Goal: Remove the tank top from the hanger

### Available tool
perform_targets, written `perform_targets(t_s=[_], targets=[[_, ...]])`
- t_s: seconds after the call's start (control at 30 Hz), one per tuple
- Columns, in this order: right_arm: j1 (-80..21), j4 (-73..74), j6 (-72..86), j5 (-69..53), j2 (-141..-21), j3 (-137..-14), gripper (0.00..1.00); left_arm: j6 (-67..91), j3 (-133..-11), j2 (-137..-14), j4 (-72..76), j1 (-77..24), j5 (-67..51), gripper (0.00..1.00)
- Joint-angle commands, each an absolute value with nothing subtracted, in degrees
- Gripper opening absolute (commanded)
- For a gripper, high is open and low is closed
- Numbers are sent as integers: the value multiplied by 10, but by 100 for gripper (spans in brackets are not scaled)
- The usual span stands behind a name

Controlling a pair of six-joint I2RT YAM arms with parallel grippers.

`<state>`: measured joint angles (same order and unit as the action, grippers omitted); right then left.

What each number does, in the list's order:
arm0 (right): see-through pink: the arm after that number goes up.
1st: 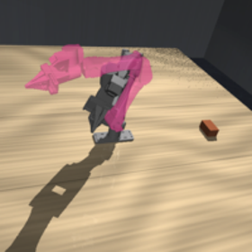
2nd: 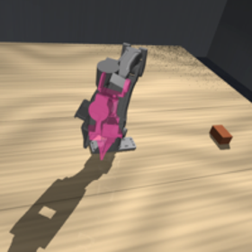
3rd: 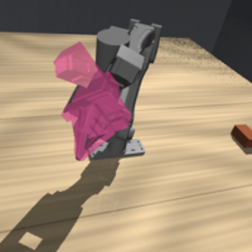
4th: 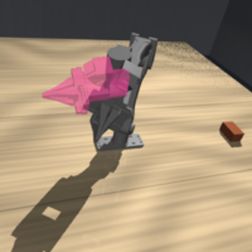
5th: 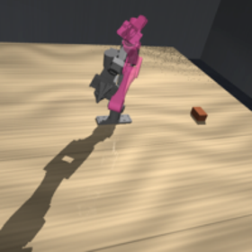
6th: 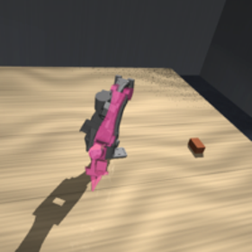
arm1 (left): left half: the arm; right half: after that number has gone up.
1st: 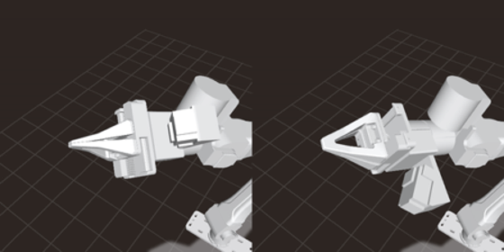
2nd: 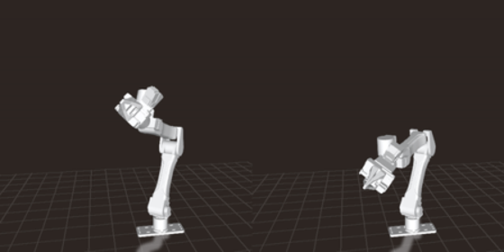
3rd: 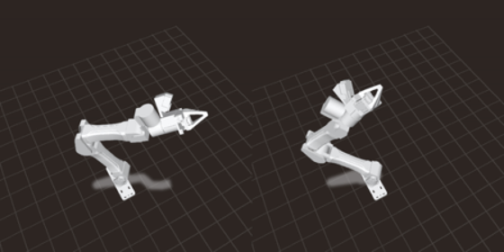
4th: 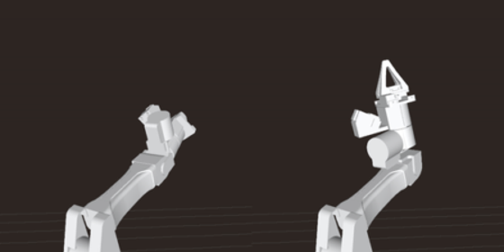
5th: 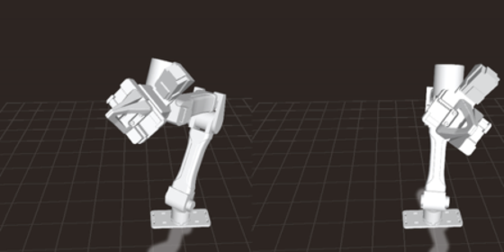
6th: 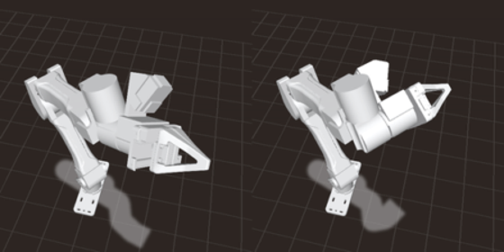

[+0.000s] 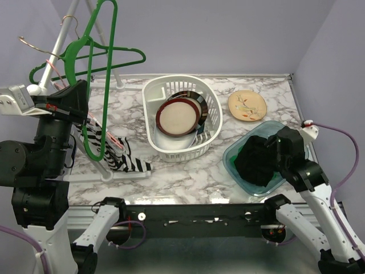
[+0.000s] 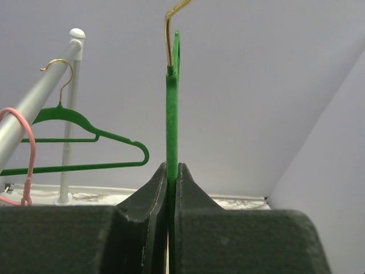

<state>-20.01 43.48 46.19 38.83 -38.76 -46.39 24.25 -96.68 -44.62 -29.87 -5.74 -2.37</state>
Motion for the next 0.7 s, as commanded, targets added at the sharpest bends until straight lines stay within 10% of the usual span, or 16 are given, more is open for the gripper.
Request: perform_targets(t_s=[0.0, 0.33, 0.67], targets=[[-198, 381, 416, 151, -364, -431, 36, 247, -975, -446, -290, -56, -33, 0], [-197, 408, 572, 266, -330, -269, 43, 248, -1021, -469, -376, -57, -26, 0], [-197, 365, 296, 136, -334, -482, 80, 228, -1006, -492, -434, -57, 28, 0]])
